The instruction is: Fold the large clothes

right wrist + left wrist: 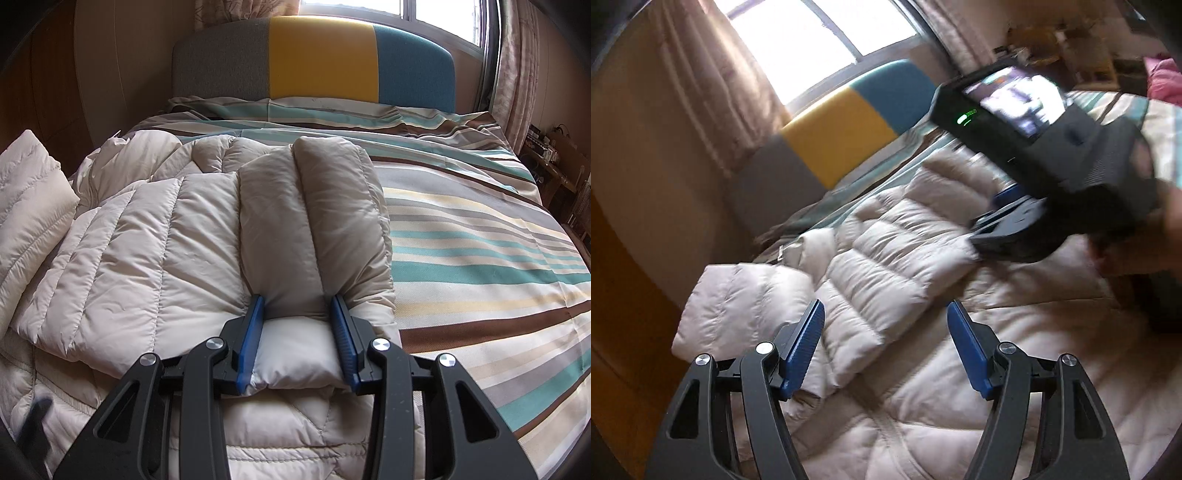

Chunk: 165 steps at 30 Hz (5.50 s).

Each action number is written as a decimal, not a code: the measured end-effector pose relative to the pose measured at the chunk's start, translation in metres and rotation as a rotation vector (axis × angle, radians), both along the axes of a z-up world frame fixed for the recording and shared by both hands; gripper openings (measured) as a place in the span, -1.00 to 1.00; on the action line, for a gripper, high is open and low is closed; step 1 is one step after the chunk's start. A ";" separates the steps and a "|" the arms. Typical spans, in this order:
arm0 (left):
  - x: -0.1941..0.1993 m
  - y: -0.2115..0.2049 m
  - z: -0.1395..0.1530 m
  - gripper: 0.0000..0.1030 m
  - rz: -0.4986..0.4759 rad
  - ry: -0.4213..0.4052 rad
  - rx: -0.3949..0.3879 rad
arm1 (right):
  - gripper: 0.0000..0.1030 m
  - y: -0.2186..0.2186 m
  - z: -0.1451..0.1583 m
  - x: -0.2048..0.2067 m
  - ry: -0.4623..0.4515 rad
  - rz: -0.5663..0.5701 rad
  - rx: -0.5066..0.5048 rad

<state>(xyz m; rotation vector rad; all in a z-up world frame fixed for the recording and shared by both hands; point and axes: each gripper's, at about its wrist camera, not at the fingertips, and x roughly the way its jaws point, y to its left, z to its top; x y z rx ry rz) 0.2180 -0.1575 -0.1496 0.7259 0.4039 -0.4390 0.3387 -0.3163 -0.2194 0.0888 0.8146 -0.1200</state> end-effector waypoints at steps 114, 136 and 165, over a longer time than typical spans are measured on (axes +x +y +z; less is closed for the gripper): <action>0.146 0.251 -0.016 0.94 0.848 0.428 -0.476 | 0.14 0.066 0.025 0.039 0.007 0.172 0.110; -0.083 0.323 0.011 0.94 0.724 0.391 -0.665 | 0.32 -0.069 0.056 -0.243 0.057 -0.032 0.246; -0.165 0.295 -0.022 -0.23 0.599 0.487 -0.586 | -0.73 -0.053 0.032 -0.318 0.033 0.025 0.389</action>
